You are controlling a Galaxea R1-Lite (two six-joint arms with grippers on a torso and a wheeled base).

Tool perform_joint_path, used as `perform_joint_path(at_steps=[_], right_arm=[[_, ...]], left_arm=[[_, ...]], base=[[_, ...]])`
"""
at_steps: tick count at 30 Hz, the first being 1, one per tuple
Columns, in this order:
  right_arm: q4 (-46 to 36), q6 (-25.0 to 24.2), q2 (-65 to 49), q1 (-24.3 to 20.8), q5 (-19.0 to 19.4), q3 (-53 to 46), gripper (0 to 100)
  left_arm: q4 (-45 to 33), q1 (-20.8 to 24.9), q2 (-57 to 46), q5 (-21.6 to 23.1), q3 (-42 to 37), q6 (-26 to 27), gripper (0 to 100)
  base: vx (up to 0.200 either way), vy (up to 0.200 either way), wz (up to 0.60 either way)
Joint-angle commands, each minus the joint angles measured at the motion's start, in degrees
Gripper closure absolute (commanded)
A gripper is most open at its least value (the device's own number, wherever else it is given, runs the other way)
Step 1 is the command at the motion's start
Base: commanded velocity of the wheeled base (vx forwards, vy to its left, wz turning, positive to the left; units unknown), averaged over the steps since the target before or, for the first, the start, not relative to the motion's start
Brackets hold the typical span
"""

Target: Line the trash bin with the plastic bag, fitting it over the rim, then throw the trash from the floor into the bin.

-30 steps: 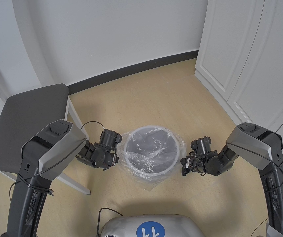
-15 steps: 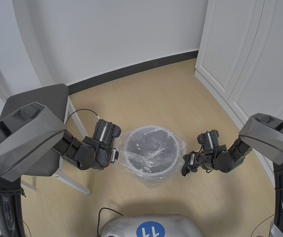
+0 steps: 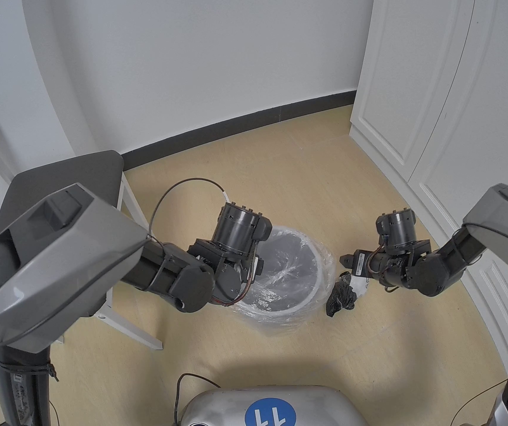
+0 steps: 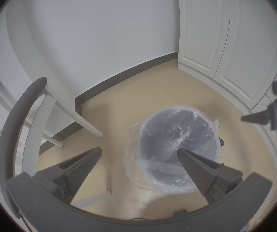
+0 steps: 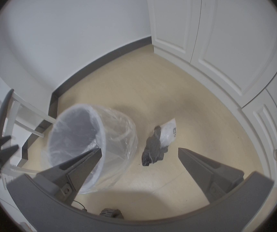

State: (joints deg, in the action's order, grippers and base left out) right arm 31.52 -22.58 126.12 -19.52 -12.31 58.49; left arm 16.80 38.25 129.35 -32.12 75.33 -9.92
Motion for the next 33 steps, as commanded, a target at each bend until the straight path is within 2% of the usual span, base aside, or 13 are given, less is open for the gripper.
perform_joint_path(at_steps=[1, 7, 9, 14, 26, 33], right_arm=[[0.2, 2.0, -11.3, 0.4, -0.4, -3.9, 0], [3.2, 4.6, -14.5, 1.9, -0.6, -6.5, 0], [6.2, 6.8, -14.9, 2.2, -0.7, -8.1, 0], [10.8, 9.2, -15.5, 2.6, -1.2, -10.2, 0], [12.8, 10.8, -15.2, 4.0, -1.2, -11.2, 0], [12.8, 10.9, -14.5, 4.7, -1.2, -10.9, 0]], left_arm=[[-0.3, 0.5, 7.8, -0.7, 6.2, 2.3, 0], [-0.4, 0.5, 13.3, -0.7, 11.4, 5.0, 0], [-0.6, 0.0, 16.0, -0.7, 14.3, 5.3, 0], [-1.3, -0.8, 16.5, -0.7, 13.5, 5.0, 0], [-0.1, -0.9, 6.0, 0.0, -6.1, -0.2, 0], [3.6, -1.6, 6.3, 1.9, -10.7, -0.4, 0]], base=[[0.0, 0.0, 0.0], [0.0, 0.0, 0.0], [0.0, 0.0, 0.0], [0.0, 0.0, 0.0], [0.0, 0.0, 0.0], [0.0, 0.0, 0.0]])
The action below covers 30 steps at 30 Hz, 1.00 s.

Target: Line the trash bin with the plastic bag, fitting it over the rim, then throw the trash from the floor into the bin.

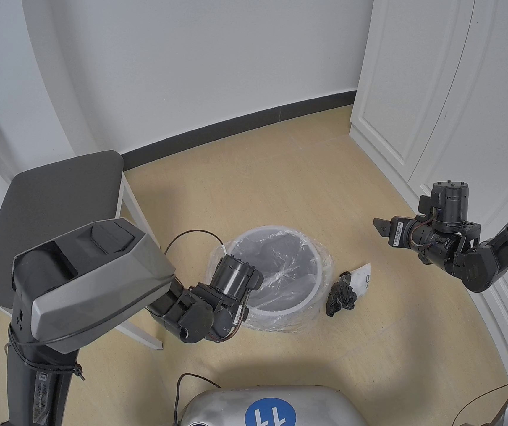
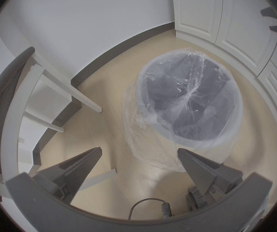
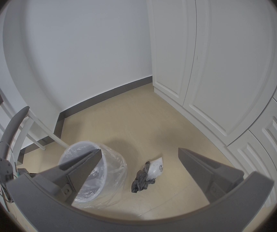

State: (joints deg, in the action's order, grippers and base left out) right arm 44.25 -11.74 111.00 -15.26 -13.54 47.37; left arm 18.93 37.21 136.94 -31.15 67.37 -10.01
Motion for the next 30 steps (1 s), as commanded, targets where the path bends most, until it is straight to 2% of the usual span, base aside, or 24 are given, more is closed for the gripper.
perform_joint_path(at_steps=[1, 9, 17, 25, 28, 30], right_arm=[[0.0, 0.0, 1.1, 0.4, 0.0, 0.2, 0], [0.0, 0.1, 3.0, 1.0, -0.1, 0.7, 0], [0.2, 0.8, 5.8, 1.2, -0.1, 0.8, 0], [2.0, 1.3, 8.6, 1.1, 0.0, 1.4, 0], [3.2, 1.4, 9.4, 0.8, -0.1, 1.2, 0], [3.6, 1.6, 9.6, 0.5, 0.0, 1.0, 0]], left_arm=[[2.2, -1.1, -0.4, 1.5, -2.7, -0.3, 0], [2.2, -2.2, 4.0, 2.1, -0.3, 0.2, 0], [1.2, -3.9, 9.0, 3.2, 5.7, 0.4, 0], [-3.2, -4.2, 9.1, 7.2, 7.9, 1.0, 0], [-3.6, -4.2, 8.9, 7.3, 7.3, 0.9, 0], [-3.5, -3.9, 7.7, 7.3, 4.0, 1.0, 0]], base=[[0.0, 0.0, 0.0], [0.0, 0.0, 0.0], [0.0, 0.0, 0.0], [0.0, 0.0, 0.0], [0.0, 0.0, 0.0], [0.0, 0.0, 0.0]])
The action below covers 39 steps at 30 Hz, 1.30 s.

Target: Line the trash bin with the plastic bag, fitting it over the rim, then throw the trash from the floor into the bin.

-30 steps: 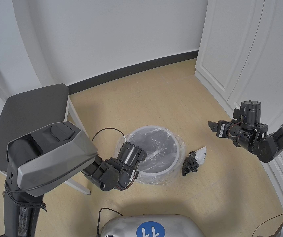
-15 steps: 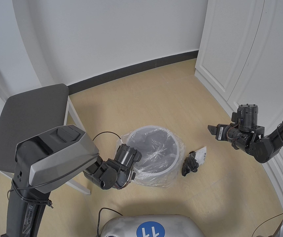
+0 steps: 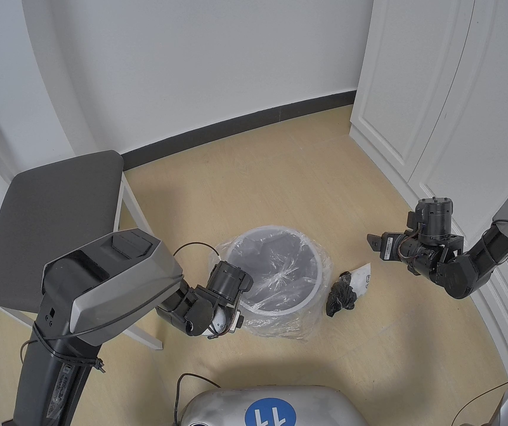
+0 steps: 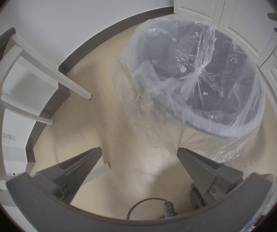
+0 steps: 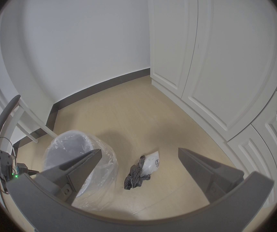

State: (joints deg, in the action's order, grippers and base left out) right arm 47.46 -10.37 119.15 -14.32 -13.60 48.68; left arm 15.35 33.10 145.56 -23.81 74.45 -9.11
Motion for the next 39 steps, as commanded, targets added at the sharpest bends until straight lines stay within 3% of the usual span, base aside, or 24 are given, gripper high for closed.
perform_joint_path(at_steps=[1, 9, 14, 23, 33, 39], right_arm=[[0.4, 0.6, 1.4, -0.4, 0.1, -0.4, 0], [0.4, 0.8, 1.1, -0.4, 0.1, -0.3, 0], [0.4, 0.7, 1.2, -0.2, 0.1, -0.3, 0], [0.4, 0.8, 0.8, 1.1, 0.1, 0.0, 0], [0.4, 0.8, -0.2, 3.2, 0.5, 0.3, 0], [0.4, 0.8, -0.2, 3.7, 0.6, 0.6, 0]], left_arm=[[0.6, 0.3, -2.5, 0.0, -5.5, 0.1, 0], [0.8, 3.3, -15.7, -0.2, -13.5, -0.2, 0], [0.9, 6.5, -17.9, -0.4, -11.8, -0.3, 0], [1.4, 8.1, -5.4, -2.9, 5.3, 0.1, 0], [-7.9, 6.4, 5.9, -4.1, 24.4, 1.5, 0], [-10.7, 6.7, 7.2, -4.1, 27.1, 1.8, 0]], base=[[0.0, 0.0, 0.0], [0.0, 0.0, 0.0], [0.0, 0.0, 0.0], [0.0, 0.0, 0.0], [0.0, 0.0, 0.0], [0.0, 0.0, 0.0]])
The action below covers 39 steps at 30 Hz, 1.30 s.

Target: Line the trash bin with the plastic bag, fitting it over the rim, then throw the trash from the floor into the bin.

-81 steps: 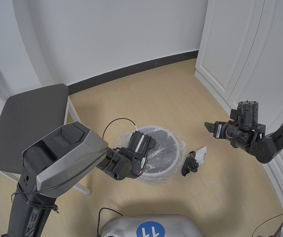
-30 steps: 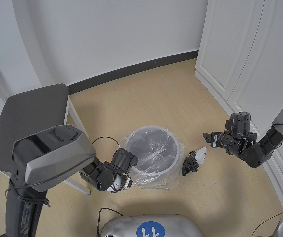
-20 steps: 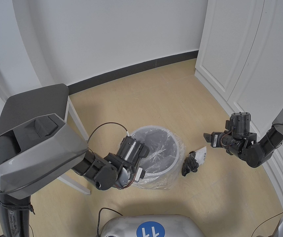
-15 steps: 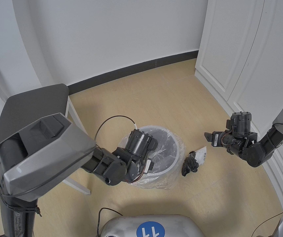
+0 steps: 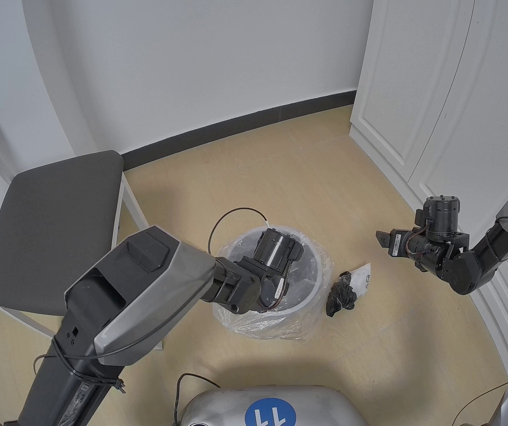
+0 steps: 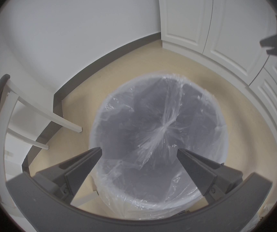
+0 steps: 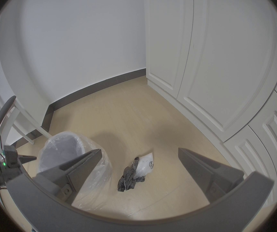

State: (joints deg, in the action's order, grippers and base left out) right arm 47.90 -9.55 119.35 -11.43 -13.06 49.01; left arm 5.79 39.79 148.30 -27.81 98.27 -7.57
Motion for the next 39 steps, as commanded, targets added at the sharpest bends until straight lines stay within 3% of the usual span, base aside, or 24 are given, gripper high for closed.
perform_joint_path(at_steps=[1, 8, 20, 32, 39], right_arm=[[0.0, 0.0, -0.4, 0.8, 0.0, 0.3, 0], [0.0, 0.1, -0.8, 0.8, 0.0, 0.2, 0], [0.0, 0.1, -1.1, 0.4, 0.1, -0.3, 0], [0.0, 0.0, 0.4, 0.7, 0.2, 0.1, 0], [3.3, -0.1, 6.7, 2.3, 1.8, 2.1, 0]], left_arm=[[-1.1, 0.1, 4.5, -0.1, 3.2, 0.5, 0], [-1.1, 1.3, 3.7, -0.1, 1.0, 0.5, 0], [3.3, 6.9, -1.6, -0.1, -10.1, -1.2, 0], [4.3, 4.8, -3.6, -0.8, -10.3, -1.4, 0], [5.1, 4.7, -13.7, -0.8, -18.4, -4.7, 0]], base=[[0.0, 0.0, 0.0], [0.0, 0.0, 0.0], [0.0, 0.0, 0.0], [0.0, 0.0, 0.0], [0.0, 0.0, 0.0]])
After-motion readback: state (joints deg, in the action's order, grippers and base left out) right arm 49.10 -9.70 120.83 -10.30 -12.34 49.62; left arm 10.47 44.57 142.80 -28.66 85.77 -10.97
